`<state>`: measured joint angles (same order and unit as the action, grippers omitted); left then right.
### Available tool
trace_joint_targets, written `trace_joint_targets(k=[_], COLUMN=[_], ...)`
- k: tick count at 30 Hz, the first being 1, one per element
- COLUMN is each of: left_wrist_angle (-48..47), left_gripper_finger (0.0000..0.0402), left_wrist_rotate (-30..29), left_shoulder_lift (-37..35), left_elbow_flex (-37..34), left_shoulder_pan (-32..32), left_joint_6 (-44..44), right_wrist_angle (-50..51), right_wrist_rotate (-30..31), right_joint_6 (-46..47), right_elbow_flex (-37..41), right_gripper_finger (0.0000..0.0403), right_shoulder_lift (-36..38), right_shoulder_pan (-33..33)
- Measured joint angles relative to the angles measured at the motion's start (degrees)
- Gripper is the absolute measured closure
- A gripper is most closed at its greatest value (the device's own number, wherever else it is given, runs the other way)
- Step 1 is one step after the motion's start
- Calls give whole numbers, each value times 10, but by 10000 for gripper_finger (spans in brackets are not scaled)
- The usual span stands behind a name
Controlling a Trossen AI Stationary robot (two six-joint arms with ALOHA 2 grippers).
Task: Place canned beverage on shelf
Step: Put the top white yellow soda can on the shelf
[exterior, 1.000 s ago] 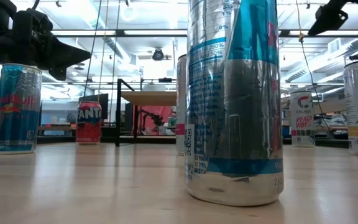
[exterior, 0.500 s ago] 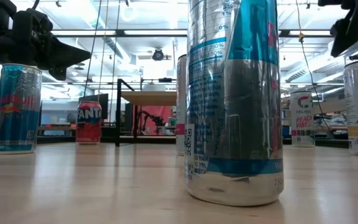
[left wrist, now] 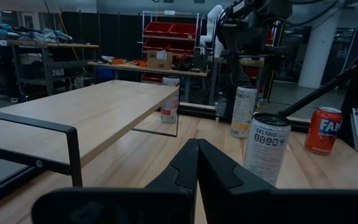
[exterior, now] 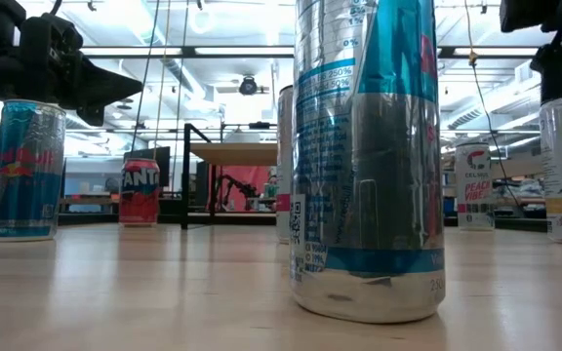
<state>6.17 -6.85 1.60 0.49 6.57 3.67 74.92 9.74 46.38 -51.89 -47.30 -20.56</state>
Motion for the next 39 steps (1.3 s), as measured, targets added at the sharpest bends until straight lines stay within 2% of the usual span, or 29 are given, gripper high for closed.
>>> trace_joint_targets(k=[8, 31, 35, 39], left_wrist_angle=[0, 0, 0, 0], left_gripper_finger=[388, 388, 388, 388], left_wrist_rotate=[0, 0, 0, 0], left_shoulder_lift=[0, 0, 0, 0], left_elbow_flex=[0, 0, 0, 0], left_shoulder_pan=[0, 0, 0, 0], left_joint_6=[0, 0, 0, 0], right_wrist_angle=[-2, 19, 23, 23], right_wrist_rotate=[-34, -18, -18, -19], right_joint_6=[2, 1, 1, 0], right_elbow_flex=[17, 17, 17, 17], right_gripper_finger=[29, 32, 52, 95], right_shoulder_lift=[-35, -152, -165, -166], right_shoulder_pan=[0, 0, 0, 0])
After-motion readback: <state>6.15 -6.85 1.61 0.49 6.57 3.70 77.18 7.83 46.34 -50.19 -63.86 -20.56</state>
